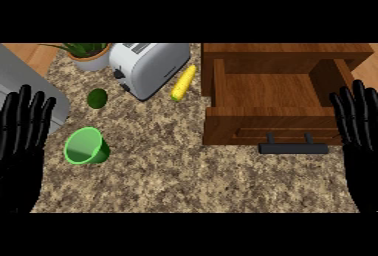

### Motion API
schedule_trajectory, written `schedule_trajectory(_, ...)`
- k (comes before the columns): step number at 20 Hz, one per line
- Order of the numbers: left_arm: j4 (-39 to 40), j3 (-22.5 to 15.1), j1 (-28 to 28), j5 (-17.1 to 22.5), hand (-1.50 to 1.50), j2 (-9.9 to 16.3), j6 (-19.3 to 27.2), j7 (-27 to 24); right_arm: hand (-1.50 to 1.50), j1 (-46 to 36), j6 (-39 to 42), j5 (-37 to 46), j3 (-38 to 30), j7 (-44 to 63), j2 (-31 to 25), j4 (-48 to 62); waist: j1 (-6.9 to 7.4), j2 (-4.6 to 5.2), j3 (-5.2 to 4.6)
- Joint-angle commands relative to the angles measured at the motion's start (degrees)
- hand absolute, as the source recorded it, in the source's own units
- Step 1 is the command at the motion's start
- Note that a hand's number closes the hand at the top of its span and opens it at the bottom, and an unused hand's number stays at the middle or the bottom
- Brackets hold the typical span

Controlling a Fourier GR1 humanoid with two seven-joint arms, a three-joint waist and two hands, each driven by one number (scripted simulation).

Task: Pick up the cup, place it into the drawer and close the drawer

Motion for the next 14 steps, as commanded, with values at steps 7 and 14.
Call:
schedule_trajectory(7, 10.42, 9.25, 1.81, 28.45, -1.5, 8.39, -19.41, 0.89, -1.5, 1.59, 4.66, -1.55, 3.52, 2.49, -1.22, 1.95, 0.42, 0.73, -0.07)
schedule_trajectory(14, 25.41, 17.5, -6.25, 37.94, -1.5, 16.09, -27.29, 2.94, -1.5, -5.66, 5.08, -3.44, 1.41, 5.04, -1.22, 6.37, -0.07, 0.44, 0.12)
